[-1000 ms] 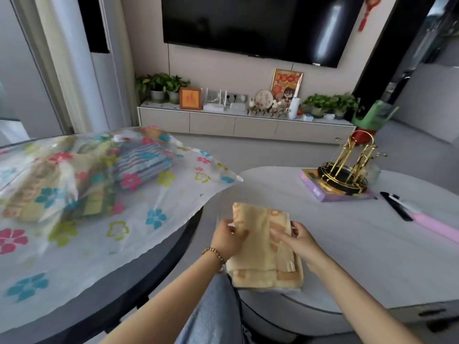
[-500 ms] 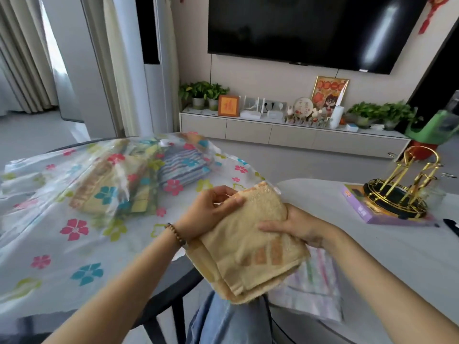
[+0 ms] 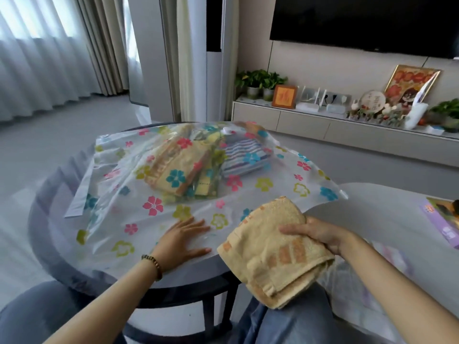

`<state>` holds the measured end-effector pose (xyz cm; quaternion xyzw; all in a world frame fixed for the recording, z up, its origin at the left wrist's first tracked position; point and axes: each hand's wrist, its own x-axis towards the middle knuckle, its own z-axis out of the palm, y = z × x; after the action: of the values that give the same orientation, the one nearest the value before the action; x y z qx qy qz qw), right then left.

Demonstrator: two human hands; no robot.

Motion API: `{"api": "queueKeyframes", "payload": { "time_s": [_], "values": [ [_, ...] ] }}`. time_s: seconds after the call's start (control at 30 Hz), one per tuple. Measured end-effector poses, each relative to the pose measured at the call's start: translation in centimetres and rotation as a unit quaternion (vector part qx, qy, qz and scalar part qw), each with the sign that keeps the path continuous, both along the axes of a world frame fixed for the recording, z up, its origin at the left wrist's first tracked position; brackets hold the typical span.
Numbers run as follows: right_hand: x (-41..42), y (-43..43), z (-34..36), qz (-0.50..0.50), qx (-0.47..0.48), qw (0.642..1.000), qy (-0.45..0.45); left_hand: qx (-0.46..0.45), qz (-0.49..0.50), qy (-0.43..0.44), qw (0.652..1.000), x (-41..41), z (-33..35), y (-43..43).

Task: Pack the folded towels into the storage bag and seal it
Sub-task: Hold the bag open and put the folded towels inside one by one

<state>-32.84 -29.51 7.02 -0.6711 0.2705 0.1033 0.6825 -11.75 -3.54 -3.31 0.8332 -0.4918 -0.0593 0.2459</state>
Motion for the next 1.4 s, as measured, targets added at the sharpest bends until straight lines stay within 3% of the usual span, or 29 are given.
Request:
{"api": "queueKeyframes", "payload": {
  "time_s": [0.2,0.3,0.37,0.53,0.63,0.7,0.77,0.83,1.07,1.27,1.33,1.4],
  "values": [
    [0.0,0.6,-0.3,0.038,0.033,0.999,0.01,-0.065,0.097,0.015,0.993,-0.3,0.2,-0.9],
    [0.3,1.0,-0.4,0.052,0.046,0.998,0.013,-0.053,0.127,0.091,0.986,0.6,2.0,-2.0],
    [0.9,1.4,-0.3,0.047,0.055,0.997,0.001,-0.136,0.124,0.161,0.97,1.4,4.5,-2.6],
    [4.9,3.1,0.2,0.01,0.08,0.995,-0.054,-0.304,0.122,0.207,0.922,2.3,13.0,-4.1],
    [8.9,3.3,0.3,-0.081,0.081,0.987,-0.115,-0.384,0.132,0.25,0.879,3.0,17.5,-4.7],
    [11.4,3.2,0.2,-0.181,0.121,0.962,-0.164,-0.415,0.121,0.273,0.86,3.3,19.4,-5.0],
    [13.6,2.9,-0.9,-0.274,0.149,0.926,-0.211,-0.428,0.107,0.294,0.847,3.3,20.4,-5.2],
    [14.6,3.1,-2.2,-0.315,0.124,0.918,-0.208,-0.43,0.104,0.306,0.843,3.2,20.6,-5.5],
    [12.5,2.3,-3.9,-0.205,0.079,0.963,-0.158,-0.393,0.094,0.296,0.865,3.2,18.1,-5.9],
    [1.9,-1.3,0.9,0.006,-0.014,0.996,-0.084,-0.37,0.087,0.28,0.881,1.4,15.3,-7.3],
    [-2.0,-3.2,1.8,0.0,-0.082,0.995,-0.059,-0.367,0.093,0.286,0.88,0.5,14.7,-8.2],
    [-5.3,-5.0,1.9,-0.085,-0.171,0.98,-0.05,-0.364,0.103,0.296,0.877,-0.2,14.0,-8.9]
  ]
}}
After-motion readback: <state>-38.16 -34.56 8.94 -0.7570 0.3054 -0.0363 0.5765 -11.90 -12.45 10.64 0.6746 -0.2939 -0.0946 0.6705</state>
